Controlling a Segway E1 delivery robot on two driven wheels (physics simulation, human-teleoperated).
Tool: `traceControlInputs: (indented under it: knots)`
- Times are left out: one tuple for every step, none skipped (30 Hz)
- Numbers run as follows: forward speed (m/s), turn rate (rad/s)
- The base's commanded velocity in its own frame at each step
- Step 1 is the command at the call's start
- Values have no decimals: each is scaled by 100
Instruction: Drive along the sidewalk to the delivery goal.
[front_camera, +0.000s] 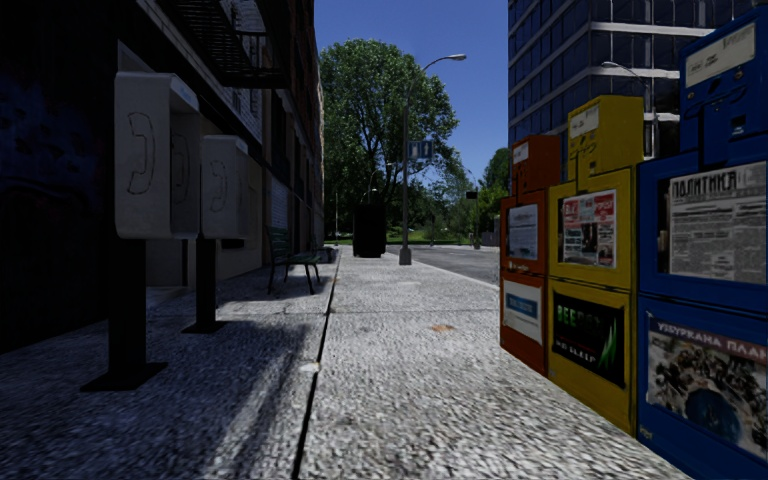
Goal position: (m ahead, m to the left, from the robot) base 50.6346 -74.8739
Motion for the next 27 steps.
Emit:
traceControlInputs:
  knots:
    - [200,0]
    - [200,0]
    - [200,0]
    - [200,0]
    - [200,0]
    - [200,0]
    - [200,0]
    - [200,0]
    - [200,0]
    - [200,0]
    - [200,0]
    - [200,0]
    - [200,0]
    - [200,0]
    - [200,0]
    - [200,0]
    - [200,0]
    - [200,0]
    - [200,0]
    - [200,0]
    - [200,0]
    - [200,0]
    - [200,0]
    - [200,0]
    - [200,0]
    - [200,0]
    - [200,0]
